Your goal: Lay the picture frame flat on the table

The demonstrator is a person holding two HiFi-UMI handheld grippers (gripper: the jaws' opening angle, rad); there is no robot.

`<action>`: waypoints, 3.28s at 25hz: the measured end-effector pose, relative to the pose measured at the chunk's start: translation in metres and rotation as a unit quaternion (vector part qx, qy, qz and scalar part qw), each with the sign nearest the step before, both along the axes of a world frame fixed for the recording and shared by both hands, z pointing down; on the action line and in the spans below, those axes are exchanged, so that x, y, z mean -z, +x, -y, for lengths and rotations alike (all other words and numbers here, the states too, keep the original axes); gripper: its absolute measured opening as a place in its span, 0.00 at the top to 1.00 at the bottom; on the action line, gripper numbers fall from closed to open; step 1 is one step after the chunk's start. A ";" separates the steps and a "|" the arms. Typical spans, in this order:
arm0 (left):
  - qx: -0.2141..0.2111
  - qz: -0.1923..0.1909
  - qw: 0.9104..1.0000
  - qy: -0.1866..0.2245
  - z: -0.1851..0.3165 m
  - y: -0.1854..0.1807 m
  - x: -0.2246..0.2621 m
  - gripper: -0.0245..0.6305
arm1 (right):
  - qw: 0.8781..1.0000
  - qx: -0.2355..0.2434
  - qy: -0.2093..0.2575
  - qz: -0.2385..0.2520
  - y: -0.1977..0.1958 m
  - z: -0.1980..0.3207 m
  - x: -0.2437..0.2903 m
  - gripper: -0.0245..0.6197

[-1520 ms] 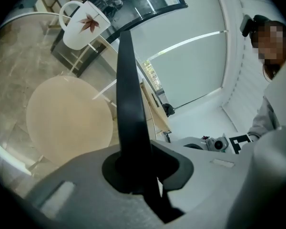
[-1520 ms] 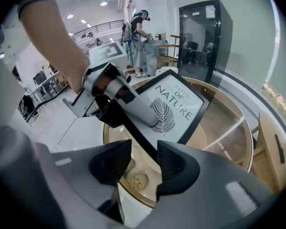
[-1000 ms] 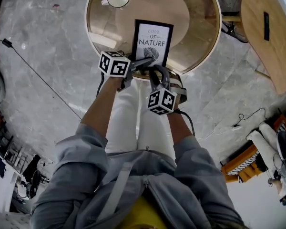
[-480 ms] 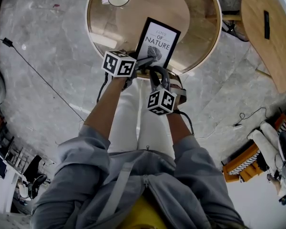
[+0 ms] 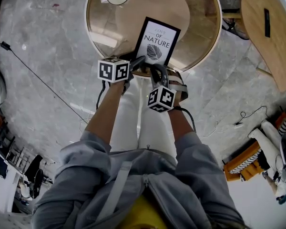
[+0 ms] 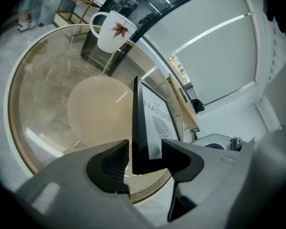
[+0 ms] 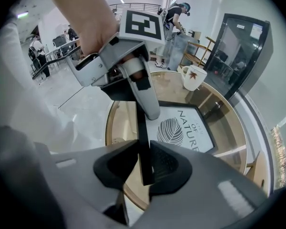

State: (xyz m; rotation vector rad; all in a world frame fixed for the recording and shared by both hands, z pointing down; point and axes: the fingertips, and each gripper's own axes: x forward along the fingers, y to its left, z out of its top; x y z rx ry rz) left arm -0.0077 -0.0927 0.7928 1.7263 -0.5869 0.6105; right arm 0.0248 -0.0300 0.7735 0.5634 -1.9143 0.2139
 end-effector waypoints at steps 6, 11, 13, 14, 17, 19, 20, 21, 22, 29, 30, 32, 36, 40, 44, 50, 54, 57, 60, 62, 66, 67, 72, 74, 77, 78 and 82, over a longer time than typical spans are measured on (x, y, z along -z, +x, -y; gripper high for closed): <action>0.005 0.065 0.997 0.045 0.005 -0.023 0.002 0.63 | 1.000 0.014 -0.007 -0.008 0.001 -0.004 -0.009 0.85; 0.011 0.121 0.984 0.128 0.021 -0.038 0.016 0.67 | 1.000 0.020 -0.017 -0.013 0.004 -0.007 -0.018 0.85; -0.006 0.129 0.977 0.169 0.024 -0.035 0.026 0.77 | 0.999 0.019 -0.021 -0.014 0.004 -0.008 -0.021 0.85; -0.015 0.130 0.974 0.184 0.024 -0.033 0.030 0.83 | 0.999 0.018 -0.025 -0.014 0.004 -0.009 -0.022 0.85; -0.040 0.129 0.972 0.192 0.020 -0.026 0.036 0.96 | 0.999 0.017 -0.033 -0.015 0.005 -0.010 -0.025 0.85; -0.058 0.119 0.973 0.189 0.015 -0.017 0.040 0.96 | 0.999 0.016 -0.039 -0.017 0.005 -0.011 -0.028 0.85; -0.069 0.114 0.973 0.191 0.014 -0.013 0.042 0.96 | 0.999 0.015 -0.042 -0.018 0.005 -0.012 -0.030 0.85; -0.081 0.111 0.971 0.196 0.012 -0.009 0.045 0.96 | 0.999 0.014 -0.046 -0.020 0.006 -0.013 -0.032 0.85; -0.093 0.110 0.969 0.202 0.011 -0.005 0.047 0.96 | 0.998 0.011 -0.052 -0.022 0.007 -0.014 -0.034 0.85; -0.136 0.092 0.962 0.219 -0.001 0.010 0.059 0.96 | 0.996 -0.034 -0.083 -0.006 0.012 -0.016 -0.030 0.76; -0.139 0.091 0.962 0.219 -0.003 0.011 0.061 0.96 | 0.996 -0.043 -0.080 -0.003 0.013 -0.014 -0.026 0.76; -0.147 0.091 0.961 0.218 -0.005 0.012 0.064 0.96 | 0.995 -0.071 -0.075 0.005 0.017 -0.009 -0.015 0.76; -0.164 0.093 0.956 0.225 -0.005 0.013 0.085 0.96 | 0.987 -0.151 -0.059 0.020 0.035 0.008 0.019 0.85; -0.177 0.095 0.954 0.221 -0.010 0.013 0.124 0.96 | 0.972 -0.230 -0.036 0.029 0.059 0.017 0.070 0.96; -0.185 0.091 0.945 0.253 0.017 0.021 0.162 0.96 | 0.949 -0.313 -0.011 0.041 0.090 0.049 0.114 0.96; -0.151 0.093 0.930 0.323 0.065 0.025 0.248 0.96 | 0.906 -0.412 0.069 0.067 0.143 0.085 0.214 0.96; -0.119 0.087 0.910 0.389 0.089 0.030 0.318 0.96 | 0.878 -0.444 0.159 0.086 0.175 0.098 0.297 0.96; -0.080 0.083 0.902 0.417 0.102 0.027 0.368 0.96 | 0.857 -0.459 0.208 0.107 0.188 0.103 0.354 0.96; -0.042 0.077 0.887 0.453 0.115 0.026 0.422 0.96 | 0.832 -0.472 0.254 0.143 0.197 0.111 0.407 0.96; -0.024 0.070 0.874 0.481 0.124 0.034 0.459 0.96 | 0.820 -0.471 0.282 0.165 0.205 0.120 0.442 0.96; 0.012 0.054 0.849 0.525 0.133 0.048 0.523 0.96 | 0.800 -0.455 0.337 0.199 0.215 0.134 0.505 0.96; 0.021 0.046 0.843 0.536 0.129 0.045 0.537 0.96 | 0.795 -0.449 0.353 0.206 0.209 0.131 0.520 0.96; 0.044 0.009 0.812 0.583 0.110 0.038 0.591 0.96 | 0.773 -0.419 0.400 0.258 0.179 0.117 0.574 0.96; 0.045 0.003 0.806 0.591 0.107 0.042 0.603 0.96 | 0.770 -0.410 0.409 0.268 0.176 0.115 0.587 0.96; 0.045 0.005 0.798 0.600 0.102 0.045 0.613 0.96 | 0.772 -0.399 0.415 0.270 0.176 0.112 0.597 0.96; 0.045 0.006 0.797 0.602 0.100 0.046 0.614 0.96 | 0.772 -0.398 0.416 0.271 0.177 0.110 0.598 0.96; 0.048 0.005 0.799 0.600 0.087 0.053 0.606 0.96 | 0.771 -0.393 0.419 0.273 0.182 0.098 0.594 0.96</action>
